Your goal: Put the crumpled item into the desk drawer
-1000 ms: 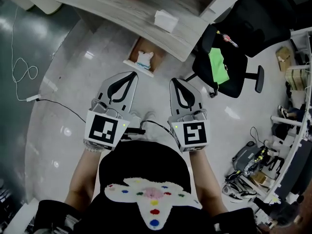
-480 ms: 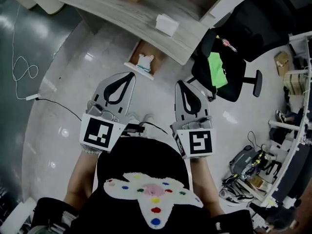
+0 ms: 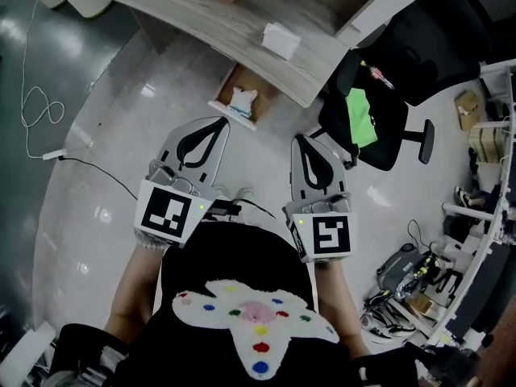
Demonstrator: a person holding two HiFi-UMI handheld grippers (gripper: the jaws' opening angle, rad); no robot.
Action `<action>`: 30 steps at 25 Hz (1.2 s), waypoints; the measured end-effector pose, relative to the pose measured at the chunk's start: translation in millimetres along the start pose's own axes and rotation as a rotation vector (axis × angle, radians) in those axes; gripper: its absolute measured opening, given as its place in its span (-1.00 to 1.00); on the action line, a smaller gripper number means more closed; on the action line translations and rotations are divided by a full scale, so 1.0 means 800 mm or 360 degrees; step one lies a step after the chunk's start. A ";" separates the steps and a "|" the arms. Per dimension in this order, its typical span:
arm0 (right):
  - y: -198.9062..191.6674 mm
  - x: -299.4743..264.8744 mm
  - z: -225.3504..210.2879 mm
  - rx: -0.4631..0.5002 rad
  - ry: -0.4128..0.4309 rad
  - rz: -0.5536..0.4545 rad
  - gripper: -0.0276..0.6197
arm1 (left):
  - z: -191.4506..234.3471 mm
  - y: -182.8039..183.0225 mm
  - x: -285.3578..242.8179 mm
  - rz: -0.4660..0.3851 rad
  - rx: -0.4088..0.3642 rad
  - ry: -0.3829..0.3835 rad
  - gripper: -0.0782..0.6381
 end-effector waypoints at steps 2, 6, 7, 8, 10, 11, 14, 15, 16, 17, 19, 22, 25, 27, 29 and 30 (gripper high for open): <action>0.001 -0.001 0.003 0.0017 0.0009 -0.0001 -0.90 | 0.000 0.000 0.001 -0.0009 0.0008 0.0008 -0.75; 0.003 -0.002 0.005 0.0035 -0.0015 0.0023 -0.90 | -0.001 -0.002 0.002 -0.0015 0.0002 0.0000 -0.75; 0.004 -0.002 0.005 0.0035 -0.0018 0.0024 -0.90 | -0.002 -0.003 0.002 -0.0016 0.0003 -0.0002 -0.75; 0.004 -0.001 0.005 0.0035 -0.0019 0.0025 -0.90 | -0.002 -0.003 0.002 -0.0011 0.0004 -0.0003 -0.75; 0.005 -0.001 0.005 0.0037 -0.0016 0.0023 -0.90 | -0.001 -0.003 0.002 0.0004 0.0004 0.0000 -0.75; 0.005 -0.001 0.004 0.0038 -0.0013 0.0018 -0.90 | -0.001 -0.002 0.002 0.0000 0.0002 0.0001 -0.75; 0.003 0.000 0.003 0.0038 -0.0005 -0.0003 -0.90 | 0.000 -0.001 0.002 -0.0016 0.0001 0.0005 -0.75; 0.003 0.000 0.003 0.0038 -0.0006 -0.0009 -0.90 | 0.000 0.000 0.002 -0.0016 0.0001 0.0008 -0.75; 0.004 0.000 0.003 0.0038 -0.0008 -0.0015 -0.90 | 0.001 -0.001 0.003 -0.0016 0.0001 0.0011 -0.75; 0.005 -0.001 0.003 0.0039 -0.0009 -0.0022 -0.90 | 0.001 -0.001 0.003 -0.0016 -0.0002 0.0013 -0.75; 0.006 0.000 0.003 0.0039 -0.0010 -0.0035 -0.90 | 0.001 0.000 0.004 -0.0014 -0.0009 0.0009 -0.75; 0.006 0.002 0.001 0.0035 -0.0016 -0.0041 -0.90 | -0.001 0.000 0.003 -0.0015 -0.0009 -0.0001 -0.75; 0.005 0.003 0.002 0.0043 -0.0013 -0.0040 -0.90 | -0.002 -0.001 0.004 -0.0016 -0.0007 -0.0001 -0.75; 0.005 0.003 0.003 0.0047 -0.0013 -0.0041 -0.90 | -0.002 -0.001 0.003 -0.0016 -0.0008 -0.0004 -0.75; 0.005 0.003 0.003 0.0048 -0.0016 -0.0037 -0.90 | -0.003 -0.002 0.003 -0.0016 -0.0006 -0.0008 -0.75; 0.005 0.003 0.003 0.0047 -0.0016 -0.0039 -0.90 | -0.003 -0.002 0.003 -0.0016 -0.0004 -0.0008 -0.75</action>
Point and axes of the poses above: the fingertips, and each gripper's own axes: x backward along the fingers, z to its left, y out of its top, the point moved 9 cm from there along x, backward along the fingers, and after that the axes turned 15 degrees about -y, right-handed, at the moved point
